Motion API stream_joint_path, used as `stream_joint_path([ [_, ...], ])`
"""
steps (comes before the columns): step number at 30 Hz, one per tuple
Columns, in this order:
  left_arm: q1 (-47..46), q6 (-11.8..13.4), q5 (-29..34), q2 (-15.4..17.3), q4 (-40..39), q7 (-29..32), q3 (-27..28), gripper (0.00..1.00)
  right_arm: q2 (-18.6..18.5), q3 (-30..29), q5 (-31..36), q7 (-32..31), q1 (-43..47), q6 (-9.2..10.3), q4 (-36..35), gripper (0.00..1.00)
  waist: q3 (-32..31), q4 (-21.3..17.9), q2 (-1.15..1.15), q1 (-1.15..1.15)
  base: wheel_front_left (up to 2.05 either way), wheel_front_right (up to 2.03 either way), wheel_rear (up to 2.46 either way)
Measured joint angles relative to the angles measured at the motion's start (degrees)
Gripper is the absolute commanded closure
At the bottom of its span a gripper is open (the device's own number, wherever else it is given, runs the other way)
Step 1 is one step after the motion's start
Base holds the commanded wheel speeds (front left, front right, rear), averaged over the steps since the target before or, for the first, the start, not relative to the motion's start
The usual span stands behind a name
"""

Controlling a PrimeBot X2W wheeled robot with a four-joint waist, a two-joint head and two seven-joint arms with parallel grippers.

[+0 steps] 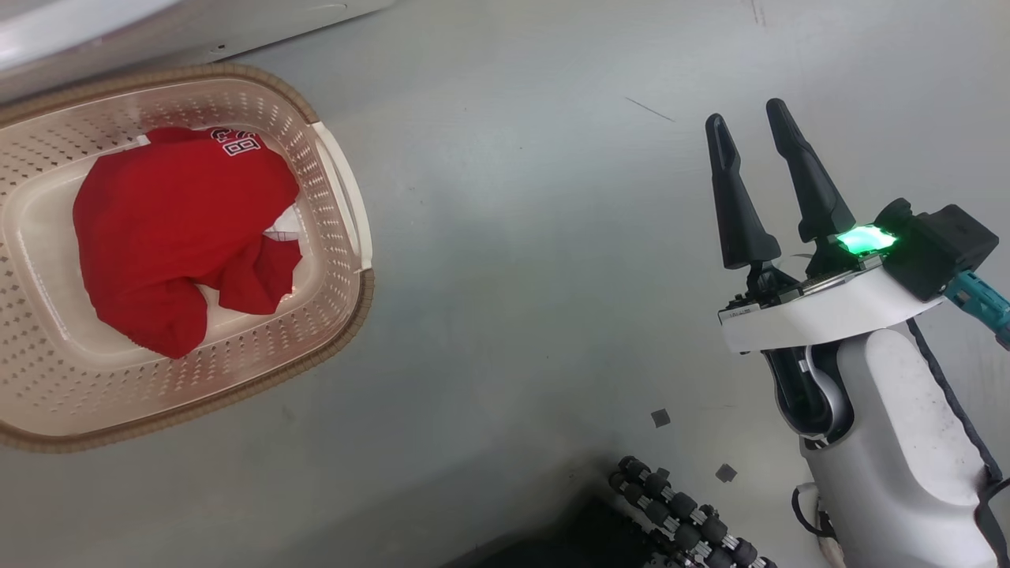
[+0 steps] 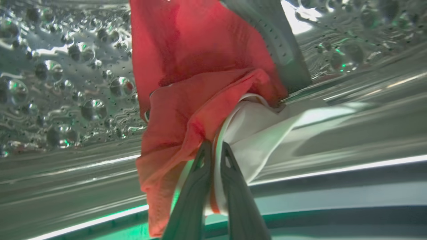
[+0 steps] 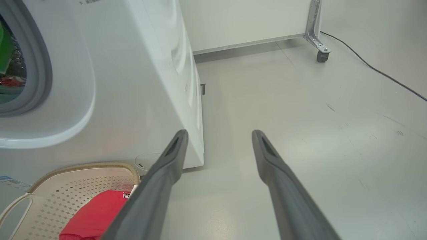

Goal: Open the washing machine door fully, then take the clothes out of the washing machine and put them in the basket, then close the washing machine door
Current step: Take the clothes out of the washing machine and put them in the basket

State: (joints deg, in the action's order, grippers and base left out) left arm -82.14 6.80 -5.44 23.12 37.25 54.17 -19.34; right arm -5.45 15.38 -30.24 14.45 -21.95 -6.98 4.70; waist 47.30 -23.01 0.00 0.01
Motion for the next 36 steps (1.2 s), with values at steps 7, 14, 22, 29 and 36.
stream_joint_path([
  [7, 0.0, -0.4, 0.1, -0.7, -2.1, -1.7, -1.1, 1.0, -0.7, -0.9, 0.0, 0.0, -0.5, 0.0, 0.1, 0.0, -0.1, 0.8, 0.0, 0.0, 0.0, 0.0, 0.0],
  [14, 0.0, -0.6, -0.7, -2.9, -5.3, -6.5, 0.1, 1.0, -1.9, -2.0, 0.0, 0.0, -0.6, 0.0, -0.1, 0.0, -0.5, 2.6, 0.0, 0.0, 0.0, 0.0, 0.0],
  [22, 0.6, -0.5, -2.8, -5.4, -9.3, -14.0, 2.3, 1.0, -3.1, -2.3, 0.7, 0.0, -0.6, 0.0, -0.6, 0.0, -1.1, 5.3, 0.0, 0.0, 0.0, 0.0, 0.0],
  [29, 5.0, -0.5, -3.3, -7.3, -13.3, -22.5, 4.3, 1.0, -4.3, -3.4, 1.2, 0.0, -0.6, 0.0, -1.1, 0.0, -1.9, 8.0, 0.0, 0.0, 0.0, 0.0, 0.0],
  [36, 13.3, 0.0, -4.5, -11.3, -17.9, -34.3, 8.1, 1.0, -5.4, -4.2, 2.1, 0.0, -0.5, 0.0, -1.1, 0.0, -3.5, 9.9, 0.0, -0.01, 0.0, 0.0, 0.0],
])
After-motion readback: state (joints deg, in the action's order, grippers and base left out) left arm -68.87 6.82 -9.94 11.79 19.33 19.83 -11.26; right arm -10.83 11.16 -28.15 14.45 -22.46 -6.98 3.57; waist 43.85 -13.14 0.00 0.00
